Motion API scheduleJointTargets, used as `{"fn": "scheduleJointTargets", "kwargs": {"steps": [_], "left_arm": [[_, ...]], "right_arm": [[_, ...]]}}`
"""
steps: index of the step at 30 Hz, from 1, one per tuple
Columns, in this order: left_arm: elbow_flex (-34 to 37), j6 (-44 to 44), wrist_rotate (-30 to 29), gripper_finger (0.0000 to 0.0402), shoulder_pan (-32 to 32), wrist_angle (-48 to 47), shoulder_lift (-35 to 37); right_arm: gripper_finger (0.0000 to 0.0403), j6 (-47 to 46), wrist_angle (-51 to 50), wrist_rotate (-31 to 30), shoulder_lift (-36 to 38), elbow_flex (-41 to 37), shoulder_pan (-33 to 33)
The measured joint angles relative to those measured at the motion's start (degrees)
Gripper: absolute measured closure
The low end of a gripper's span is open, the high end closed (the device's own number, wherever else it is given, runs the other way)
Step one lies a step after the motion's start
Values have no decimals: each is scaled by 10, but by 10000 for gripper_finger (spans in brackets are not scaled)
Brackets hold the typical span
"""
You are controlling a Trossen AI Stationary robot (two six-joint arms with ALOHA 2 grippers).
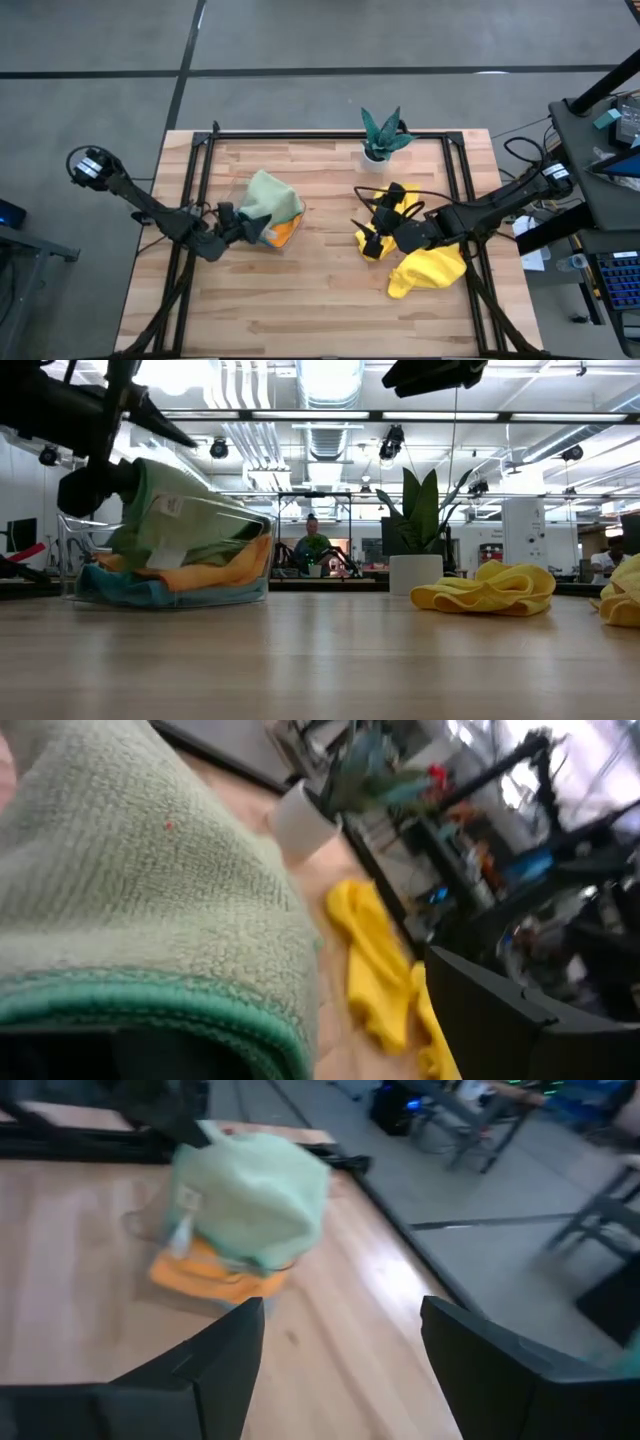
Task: Fold microfiber towels
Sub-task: Put the green microfiber cloth into the transparent bin
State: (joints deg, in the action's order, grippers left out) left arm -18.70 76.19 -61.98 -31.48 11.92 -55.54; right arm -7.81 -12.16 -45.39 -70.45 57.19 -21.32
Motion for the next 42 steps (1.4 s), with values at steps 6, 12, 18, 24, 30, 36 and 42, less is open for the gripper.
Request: {"fn": "scheduleJointTargets", "kwargs": {"steps": [6,12,18,24,30,36,42], "left_arm": [[-10,15,48,167,0,-123,36],[-28,18,85,167,5,-263,75],[-32,-99,139,167,18,-287,82],[-34,-142,269,167,25,-377,80],[-82,-118,318,167,26,-522,82],[-149,-130,312,167,27,-535,88],[-234,-66,310,167,34,-723,75]], "right_arm": [[161,3,47,52,-34,0,5],[163,0,57,53,-67,7,9],[163,12,74,50,-83,15,20],[158,16,81,49,-82,23,23],[160,39,82,49,-81,29,29],[160,47,81,49,-81,29,50],[156,65,77,49,-80,29,74]]}}
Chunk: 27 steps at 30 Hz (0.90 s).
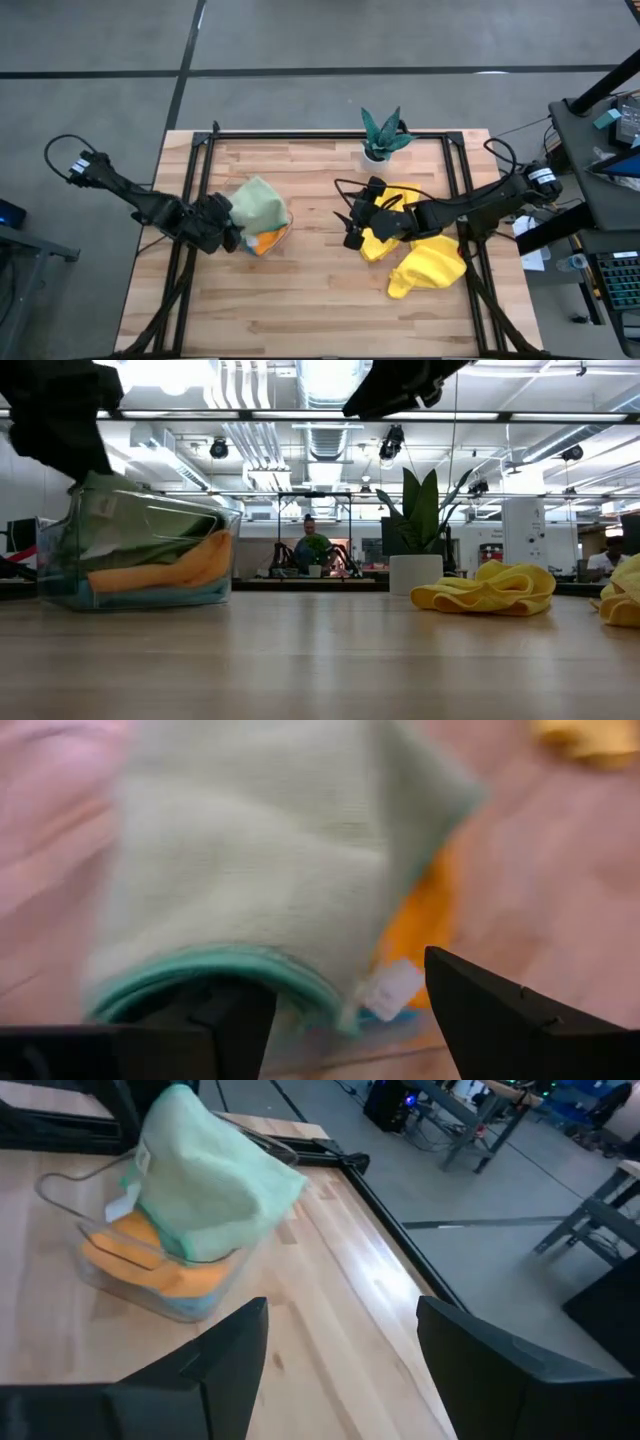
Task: Fold microfiber towels
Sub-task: Put the green microfiber cloth into the transparent bin
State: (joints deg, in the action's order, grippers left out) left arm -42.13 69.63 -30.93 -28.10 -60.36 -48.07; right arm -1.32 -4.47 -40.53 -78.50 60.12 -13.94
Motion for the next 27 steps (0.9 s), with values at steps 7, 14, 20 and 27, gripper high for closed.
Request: {"fn": "scheduleJointTargets", "kwargs": {"steps": [7,14,20,27], "left_arm": [[-31,64,99,167,20,-70,-23],[-115,58,99,167,41,-169,-58],[-168,-24,51,167,87,-151,-65],[-145,-103,83,167,227,-132,-66]], "right_arm": [[160,5,-16,0,0,-2,13],[160,14,-17,0,0,-3,20],[161,20,-28,0,0,-5,20],[164,29,-27,0,0,-18,20]]}}
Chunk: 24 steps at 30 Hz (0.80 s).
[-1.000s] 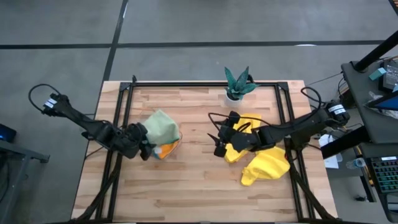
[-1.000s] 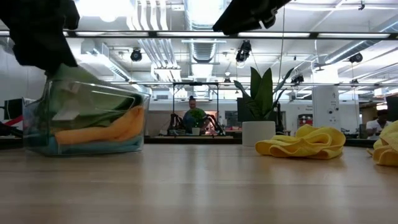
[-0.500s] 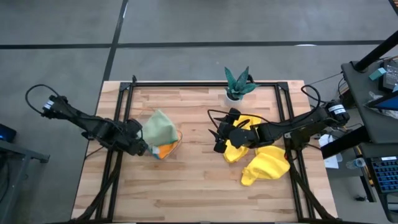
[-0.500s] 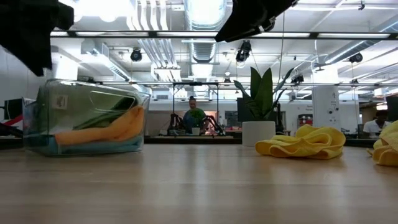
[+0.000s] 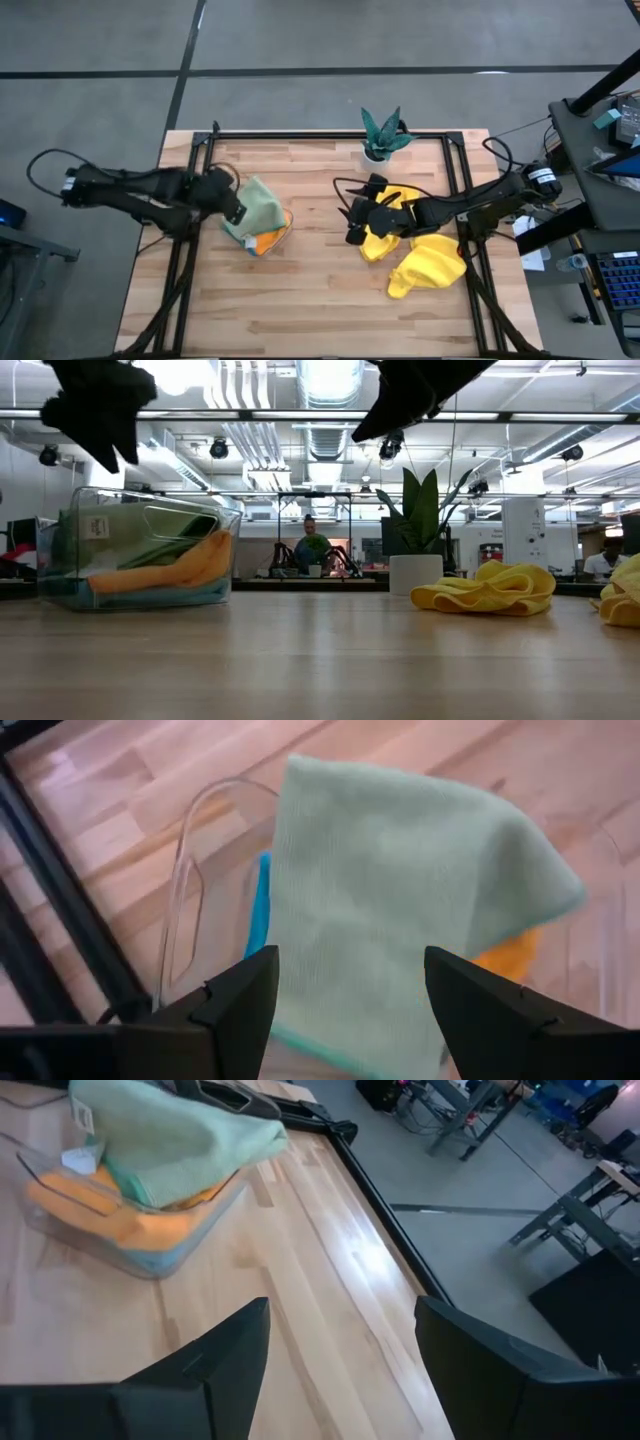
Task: Fold microfiber towels
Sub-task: Put the green microfiber cloth into the transparent bin
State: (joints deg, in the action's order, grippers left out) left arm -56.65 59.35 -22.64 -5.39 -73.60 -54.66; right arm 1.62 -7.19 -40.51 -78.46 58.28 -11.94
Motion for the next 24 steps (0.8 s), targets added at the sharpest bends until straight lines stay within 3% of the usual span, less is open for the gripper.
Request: {"fn": "scheduleJointTargets", "kwargs": {"steps": [6,11,24], "left_arm": [[45,-137,78,167,136,103,-16],[78,-208,114,167,230,106,-50],[127,-262,187,167,286,191,-117]], "right_arm": [[161,14,0,0,0,-10,0],[163,21,1,0,0,-12,3],[163,14,2,5,0,-29,3]]}}
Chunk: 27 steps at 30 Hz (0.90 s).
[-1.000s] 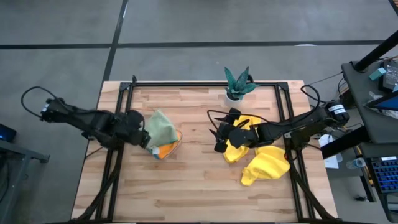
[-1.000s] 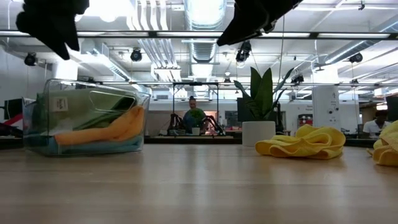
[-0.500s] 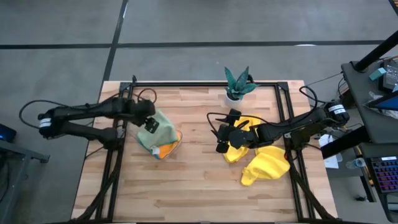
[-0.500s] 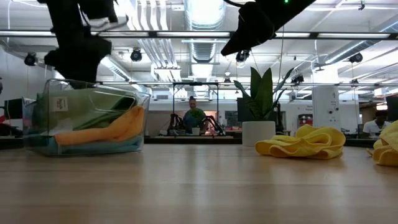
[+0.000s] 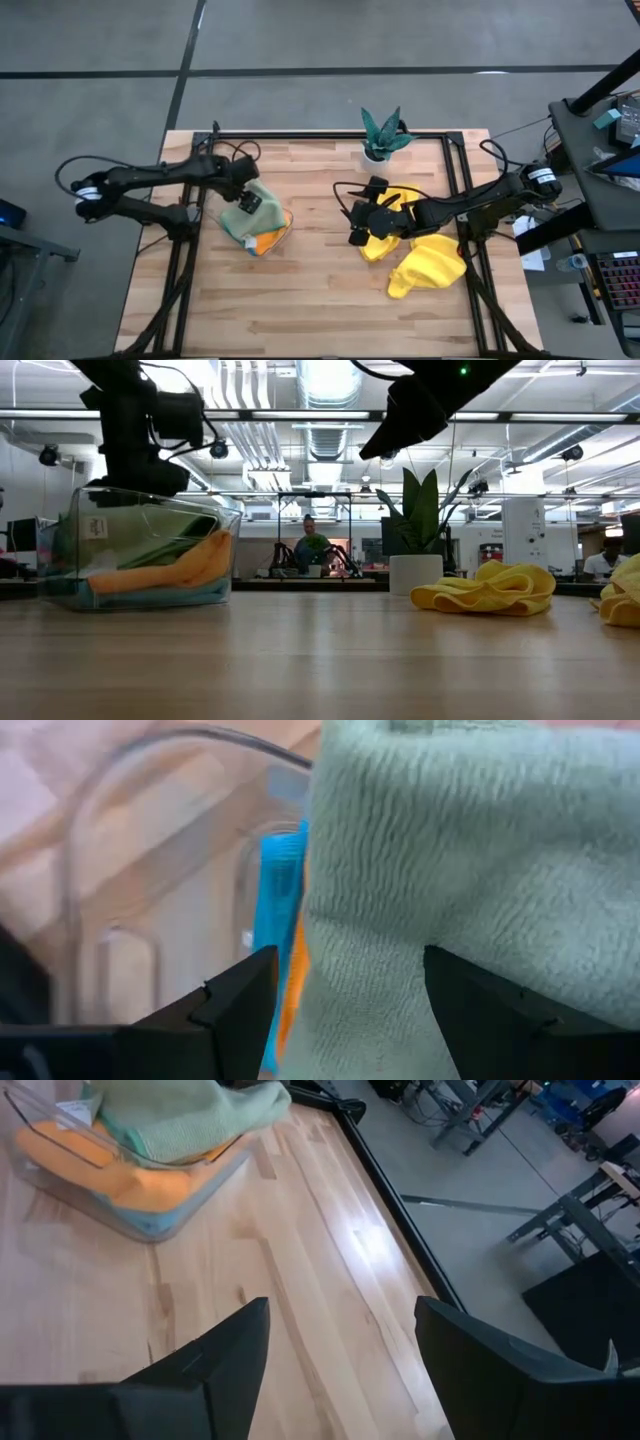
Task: Fold microfiber towels
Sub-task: Put the green microfiber cloth into the transparent bin
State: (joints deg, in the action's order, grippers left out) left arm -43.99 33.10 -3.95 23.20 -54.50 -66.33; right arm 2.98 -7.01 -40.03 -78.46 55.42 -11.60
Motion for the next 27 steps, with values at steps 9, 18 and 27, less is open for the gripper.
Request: {"fn": "scheduleJointTargets", "kwargs": {"steps": [9,18,27], "left_arm": [[2,-15,17,232,0,17,-31],[-6,-22,21,393,0,14,-19],[-50,-23,-19,400,0,-39,22]], "right_arm": [[164,0,0,0,0,-3,0],[165,1,1,0,0,-3,0],[165,3,2,0,0,-3,0]]}}
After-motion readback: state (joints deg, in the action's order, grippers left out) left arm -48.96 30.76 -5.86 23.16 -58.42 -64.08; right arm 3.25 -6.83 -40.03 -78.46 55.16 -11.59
